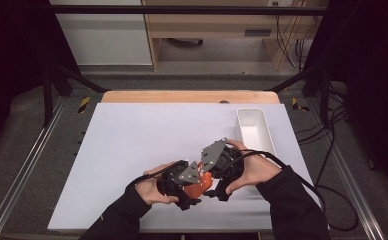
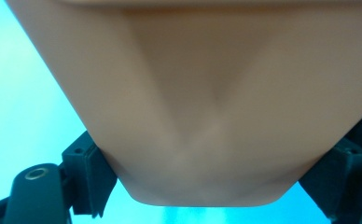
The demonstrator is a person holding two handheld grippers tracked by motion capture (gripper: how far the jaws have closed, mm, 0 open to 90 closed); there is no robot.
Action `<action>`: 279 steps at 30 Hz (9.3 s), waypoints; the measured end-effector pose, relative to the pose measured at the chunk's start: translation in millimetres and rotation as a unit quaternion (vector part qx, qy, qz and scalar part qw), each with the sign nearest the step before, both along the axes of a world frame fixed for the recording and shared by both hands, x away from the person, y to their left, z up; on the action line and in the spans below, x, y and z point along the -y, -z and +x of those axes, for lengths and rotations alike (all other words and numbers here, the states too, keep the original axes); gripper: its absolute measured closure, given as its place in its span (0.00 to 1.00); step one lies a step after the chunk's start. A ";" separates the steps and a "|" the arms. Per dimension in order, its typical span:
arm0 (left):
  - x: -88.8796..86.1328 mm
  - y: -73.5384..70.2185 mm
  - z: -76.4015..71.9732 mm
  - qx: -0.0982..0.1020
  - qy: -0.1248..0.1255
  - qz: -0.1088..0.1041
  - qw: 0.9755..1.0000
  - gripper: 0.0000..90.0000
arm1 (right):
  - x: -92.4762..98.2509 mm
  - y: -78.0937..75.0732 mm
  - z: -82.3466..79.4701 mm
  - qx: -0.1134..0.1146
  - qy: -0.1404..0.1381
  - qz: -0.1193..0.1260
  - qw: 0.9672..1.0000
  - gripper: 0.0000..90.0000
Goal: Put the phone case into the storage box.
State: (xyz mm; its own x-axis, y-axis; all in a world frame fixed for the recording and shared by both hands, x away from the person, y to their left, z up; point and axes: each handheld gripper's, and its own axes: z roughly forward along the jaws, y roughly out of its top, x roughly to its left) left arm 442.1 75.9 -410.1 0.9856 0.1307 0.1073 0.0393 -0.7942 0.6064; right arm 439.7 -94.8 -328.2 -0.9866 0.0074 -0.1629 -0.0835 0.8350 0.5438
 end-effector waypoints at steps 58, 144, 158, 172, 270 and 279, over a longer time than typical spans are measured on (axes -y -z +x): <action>-14.7 4.5 2.2 -0.023 0.012 -0.114 0.993 0.17 | 43.7 28.7 -4.0 -0.019 0.047 0.187 0.981 0.03; 4.1 10.2 -5.8 -0.043 0.076 -0.119 0.989 0.17 | 34.6 39.0 -4.0 -0.056 -0.029 0.233 0.971 0.16; 3.1 9.9 -6.2 -0.043 0.073 -0.116 0.990 0.17 | 35.1 38.6 -2.2 -0.063 -0.031 0.231 0.970 0.18; 4.0 7.3 -9.9 -0.040 0.059 -0.119 0.990 0.14 | 35.6 37.5 -1.2 -0.071 -0.029 0.231 0.970 0.18; -203.2 28.5 15.6 0.041 -0.321 -0.234 0.917 0.02 | 138.3 -42.8 68.4 0.095 0.440 0.258 0.855 0.18; -203.7 30.6 17.2 0.040 -0.320 -0.231 0.918 0.02 | 137.8 -45.3 87.4 0.098 0.477 0.240 0.840 0.18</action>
State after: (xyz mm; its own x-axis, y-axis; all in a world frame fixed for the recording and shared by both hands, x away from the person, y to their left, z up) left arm 459.3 279.7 -440.8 0.6830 0.7295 -0.0360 0.3474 -0.2812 0.8945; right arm 527.1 -232.6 -282.9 -0.4497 0.8900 -0.0747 0.3713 0.2624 0.8906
